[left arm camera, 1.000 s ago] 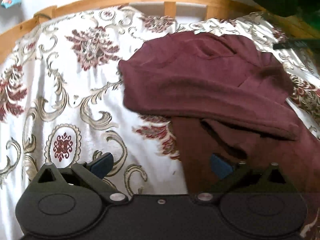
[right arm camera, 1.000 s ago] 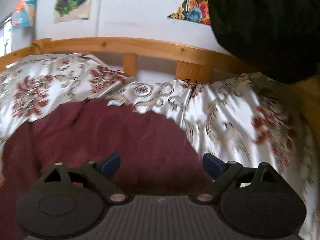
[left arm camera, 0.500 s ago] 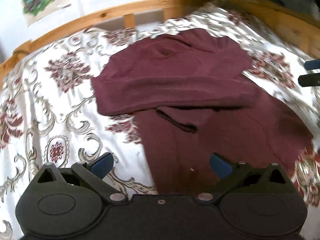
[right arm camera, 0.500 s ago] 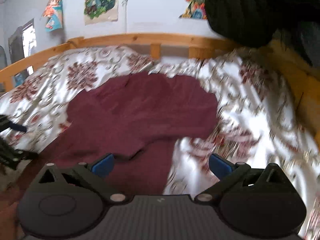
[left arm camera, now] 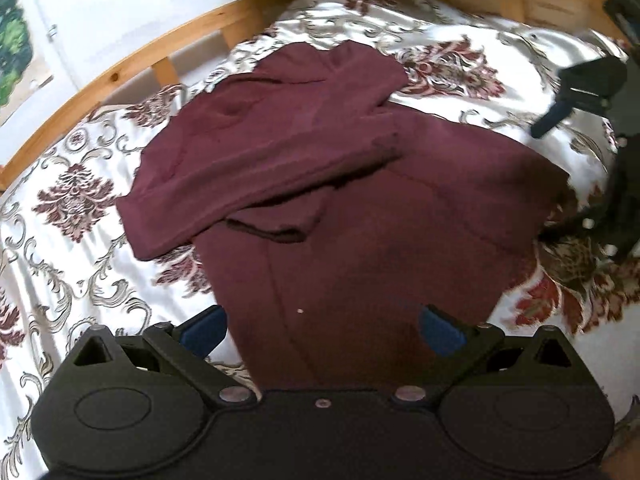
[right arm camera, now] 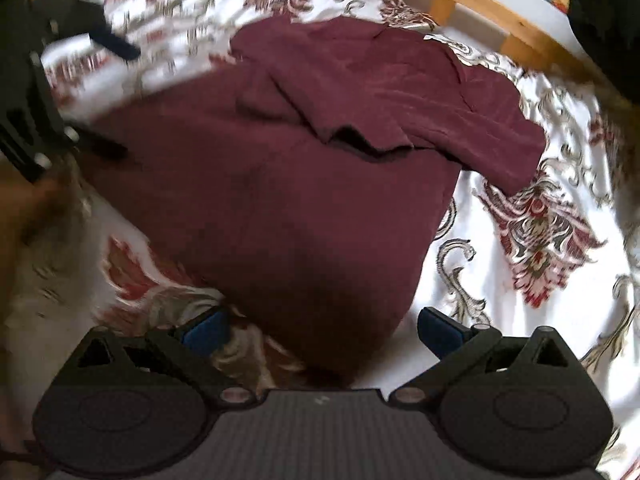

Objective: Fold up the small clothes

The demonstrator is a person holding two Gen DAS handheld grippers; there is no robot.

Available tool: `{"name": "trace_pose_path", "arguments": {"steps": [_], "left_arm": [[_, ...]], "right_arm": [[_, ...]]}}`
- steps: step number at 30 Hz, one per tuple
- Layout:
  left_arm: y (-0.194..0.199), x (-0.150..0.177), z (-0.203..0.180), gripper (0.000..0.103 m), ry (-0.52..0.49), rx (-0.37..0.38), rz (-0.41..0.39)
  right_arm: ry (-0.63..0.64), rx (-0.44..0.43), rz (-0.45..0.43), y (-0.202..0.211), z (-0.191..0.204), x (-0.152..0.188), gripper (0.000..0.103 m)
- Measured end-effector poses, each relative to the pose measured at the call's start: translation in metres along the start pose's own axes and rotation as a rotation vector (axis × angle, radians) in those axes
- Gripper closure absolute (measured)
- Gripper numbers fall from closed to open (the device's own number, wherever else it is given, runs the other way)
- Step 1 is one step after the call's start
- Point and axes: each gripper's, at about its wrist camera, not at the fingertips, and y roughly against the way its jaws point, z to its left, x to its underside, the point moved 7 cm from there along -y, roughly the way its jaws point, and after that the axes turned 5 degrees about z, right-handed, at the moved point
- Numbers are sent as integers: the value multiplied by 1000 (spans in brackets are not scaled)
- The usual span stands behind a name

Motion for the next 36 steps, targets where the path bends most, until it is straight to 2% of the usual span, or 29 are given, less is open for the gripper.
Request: {"name": "trace_pose_path", "arguments": {"steps": [5, 8, 11, 14, 17, 21, 25, 28, 29, 30, 31, 32, 33, 36], "left_arm": [[-6, 1, -10, 1, -23, 18, 20], [-5, 1, -16, 1, -51, 28, 18], [-3, 2, -27, 1, -101, 54, 5], [-6, 5, -40, 1, -168, 67, 15], [-11, 7, -47, 1, -216, 51, 38], [-16, 6, -45, 1, -196, 54, 59], [-21, 3, -27, 3, -163, -34, 79], [-21, -1, -8, 16, -83, -41, 83], [-20, -3, -3, 26, -56, -34, 78], [-18, -4, 0, 41, -35, -24, 72], [-17, -6, 3, 51, -20, -15, 61], [-14, -9, 5, 71, -7, -11, 50], [-13, -11, 7, 82, 2, -10, 39], [-10, -27, 16, 96, 1, -41, 5]], "right_arm": [[-93, -21, 5, -8, -9, -4, 0], [-117, 3, -71, 7, -19, -10, 2], [-201, -16, -159, 23, -34, -16, 6], [-280, -60, -176, 24, -47, -19, 9], [-337, -108, -164, 18, -51, -19, 10], [-384, -130, -170, 10, -65, -19, 10], [-464, -167, -174, 2, -80, -19, 10], [-494, -179, -171, -3, -86, -17, 10], [-495, -179, -171, -4, -86, -17, 10], [-494, -179, -173, -4, -87, -17, 10], [-495, -178, -177, -3, -86, -17, 10], [-496, -179, -185, -2, -87, -17, 10], [-496, -180, -195, 1, -86, -18, 10], [-466, -173, -270, 16, -86, -23, 10]]}}
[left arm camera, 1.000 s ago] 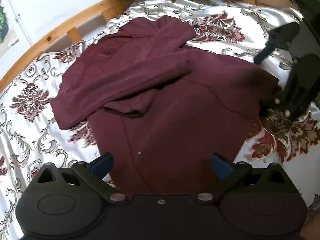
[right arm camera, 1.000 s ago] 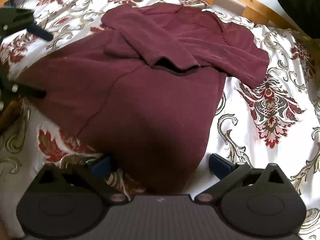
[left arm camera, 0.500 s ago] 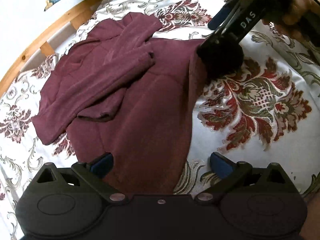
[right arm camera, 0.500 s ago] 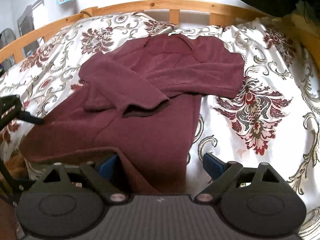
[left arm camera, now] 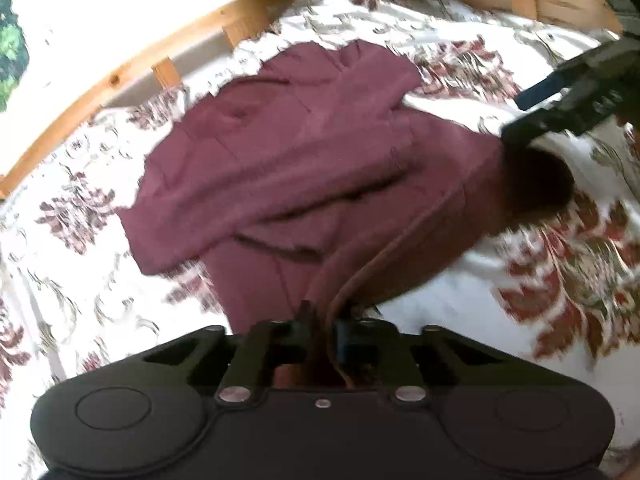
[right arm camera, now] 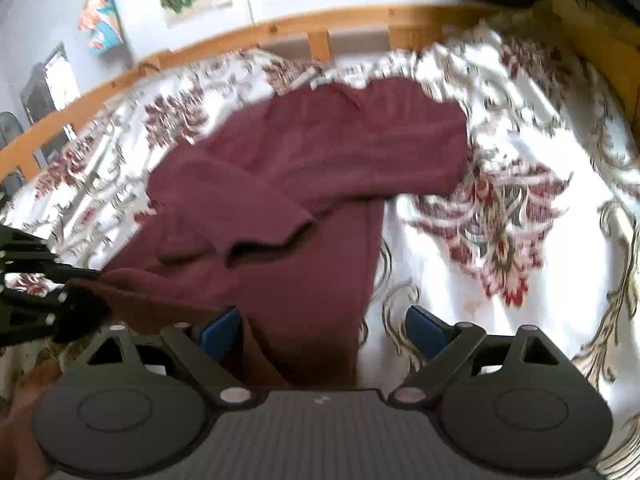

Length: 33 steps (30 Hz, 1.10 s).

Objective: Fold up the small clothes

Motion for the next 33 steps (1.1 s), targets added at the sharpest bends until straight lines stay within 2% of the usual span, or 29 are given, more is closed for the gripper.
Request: {"name": "trace_pose_path", "arguments": {"steps": [5, 6, 8, 10, 13, 17, 19, 21, 24, 26, 29, 31, 32, 33], "left_arm": [[-3, -42, 30, 97, 13, -11, -25], [-7, -51, 36, 97, 16, -9, -21], [-15, -65, 47, 97, 33, 1, -10], [-25, -78, 57, 97, 59, 10, -5], [-40, -90, 67, 97, 101, 32, 16], [-56, -97, 72, 97, 141, 63, 50], [-61, -98, 72, 97, 140, 56, 60], [-65, -97, 73, 97, 142, 53, 67], [-68, -94, 77, 96, 147, 49, 72], [-69, -91, 80, 92, 143, 42, 74], [-72, -83, 88, 78, 143, 27, 86], [-72, -75, 95, 76, 155, 35, 91], [-71, -72, 98, 72, 161, 47, 90], [-69, -68, 101, 63, 166, 63, 85]], "right_arm": [[168, -46, -137, 25, 27, -10, 11], [205, -77, -159, 30, 35, -9, 13], [263, -160, -195, 40, 51, -7, 24], [314, -263, -212, 47, 68, -3, 25], [380, -368, -184, 47, 95, 8, 31], [404, -424, -53, 23, 116, 26, 35], [393, -395, 28, 5, 118, 35, 41], [407, -321, 72, -8, 117, 41, 44], [463, -120, 77, -20, 104, 42, 50], [469, -48, 54, -20, 94, 38, 51], [407, -27, 37, -19, 81, 31, 51], [360, -25, 27, -18, 70, 26, 51], [337, -27, 25, -17, 62, 23, 51], [309, -28, 23, -15, 56, 20, 51]]}}
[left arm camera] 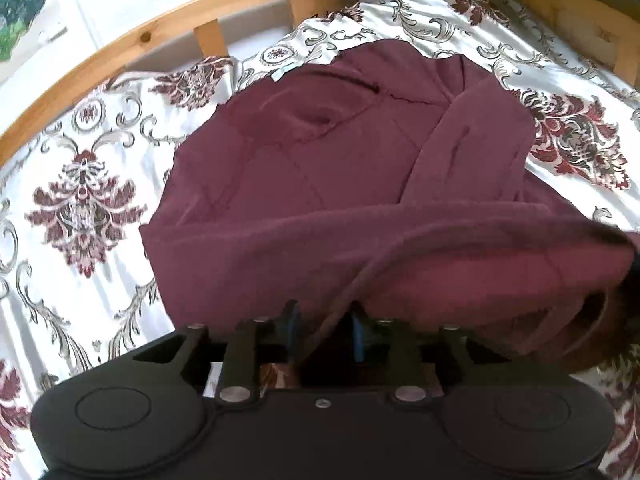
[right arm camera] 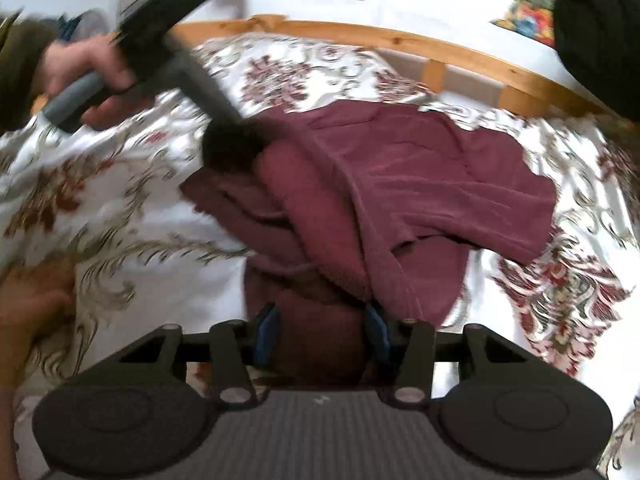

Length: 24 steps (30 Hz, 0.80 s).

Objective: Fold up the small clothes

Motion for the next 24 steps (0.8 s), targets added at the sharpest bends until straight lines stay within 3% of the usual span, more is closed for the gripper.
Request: {"name": "trace_pose_path", "arguments": {"steps": [1, 3, 5, 10, 15, 20, 24], "left_arm": [[4, 5, 4, 56, 3, 17, -14], [15, 14, 14, 26, 0, 22, -49], [28, 26, 23, 18, -23, -8, -94], [36, 47, 25, 18, -126, -73, -103], [27, 56, -4, 18, -294, -113, -132], [17, 40, -25, 19, -403, -160, -184], [13, 32, -41, 20, -491, -127, -196]], "right_arm": [[-29, -3, -2, 1, -6, 0, 50], [-77, -14, -1, 1, -20, -1, 49], [-113, -25, 1, 2, -26, -2, 49], [-127, -33, 10, 0, -27, -2, 46], [-144, -38, 22, -4, -27, -1, 45], [-137, -56, 30, -4, -26, 1, 41], [-121, -60, 34, -3, -23, 2, 38]]}}
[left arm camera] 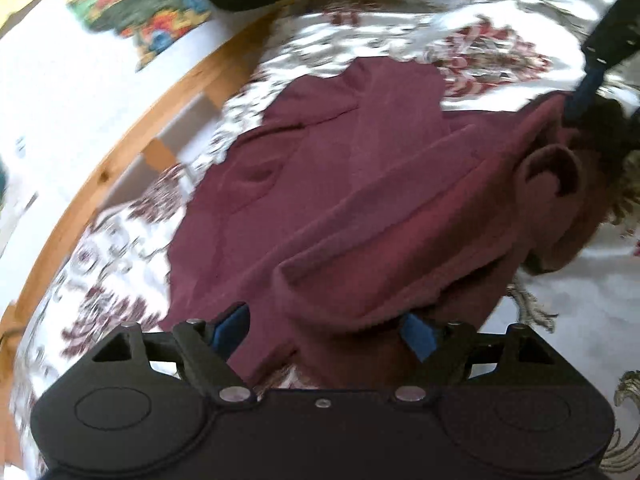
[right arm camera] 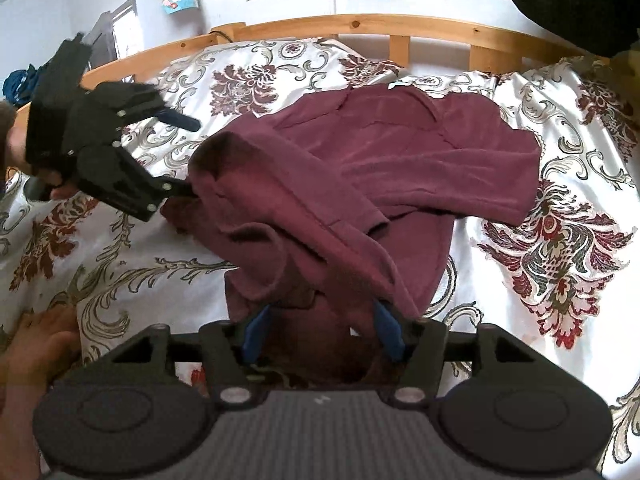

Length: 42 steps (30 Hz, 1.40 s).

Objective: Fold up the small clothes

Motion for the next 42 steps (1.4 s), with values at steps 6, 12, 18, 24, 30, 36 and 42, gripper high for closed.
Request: {"name": "trace_pose_path", "arguments": {"steps": [6, 12, 18, 24, 30, 36, 42], "left_arm": [[-11, -8, -6, 36, -139, 13, 22], [-23, -5, 12, 75, -56, 34, 61], [-18, -6, 13, 96, 18, 54, 36], [8, -7, 35, 97, 152, 7, -3], [43, -10, 50, 98, 244, -55, -63], [92, 2, 58, 98, 339, -97, -138], [154, 36, 67, 98, 457, -111, -208]], "right_arm": [[-5, -9, 6, -1, 0, 1, 36], [3, -12, 10, -1, 0, 2, 35], [77, -29, 37, 2, 7, 5, 32], [308, 35, 118, 12, 23, 34, 34], [361, 216, 114, 9, 9, 33, 88], [321, 310, -19, 52, 2, 18, 100], [246, 358, -212, 125, 3, -2, 101]]}}
